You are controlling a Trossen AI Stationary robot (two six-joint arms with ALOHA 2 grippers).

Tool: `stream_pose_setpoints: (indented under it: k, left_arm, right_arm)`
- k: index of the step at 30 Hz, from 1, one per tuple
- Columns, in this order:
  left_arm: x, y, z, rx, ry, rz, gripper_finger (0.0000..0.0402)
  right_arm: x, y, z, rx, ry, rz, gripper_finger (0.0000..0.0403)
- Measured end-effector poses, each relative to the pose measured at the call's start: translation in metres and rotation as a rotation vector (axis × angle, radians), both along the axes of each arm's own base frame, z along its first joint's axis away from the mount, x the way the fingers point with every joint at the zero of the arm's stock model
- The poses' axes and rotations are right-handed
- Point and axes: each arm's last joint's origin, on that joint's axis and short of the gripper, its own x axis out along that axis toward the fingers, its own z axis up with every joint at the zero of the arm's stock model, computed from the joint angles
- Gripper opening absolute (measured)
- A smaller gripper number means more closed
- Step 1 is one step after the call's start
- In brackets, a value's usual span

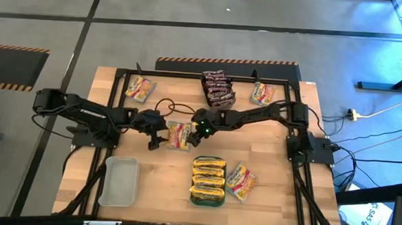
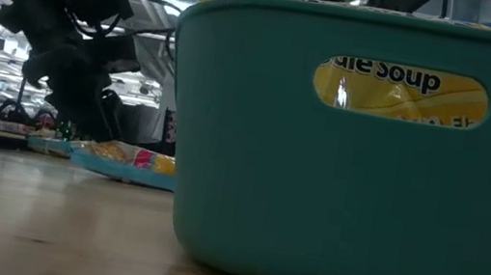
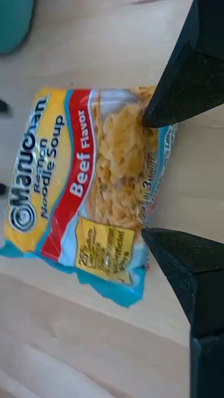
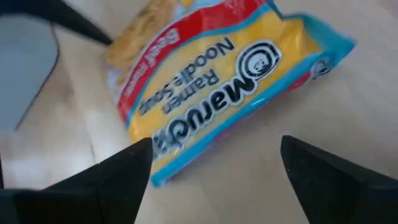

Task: Sort Maruchan noodles
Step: Put the blue noodle pack into the white bin

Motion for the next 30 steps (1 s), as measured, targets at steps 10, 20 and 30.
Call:
stream_pose_setpoints:
  k: [10, 20, 30]
  left_arm:
    - [-0.007, -0.007, -0.014, -0.002, 0.042, -0.017, 0.0273]
    - [-0.002, -0.007, -0.025, -0.008, 0.016, 0.01, 0.0273]
    - [0.0, -0.007, -0.026, -0.007, 0.011, 0.012, 0.0273]
  right_arm:
    - [0.019, -0.001, -0.026, 0.103, -0.114, -0.088, 0.0323]
    - [0.03, 0.005, -0.034, 0.089, -0.251, -0.1, 0.0299]
    - [0.034, 0.004, -0.03, -0.046, -0.336, -0.07, 0.0235]
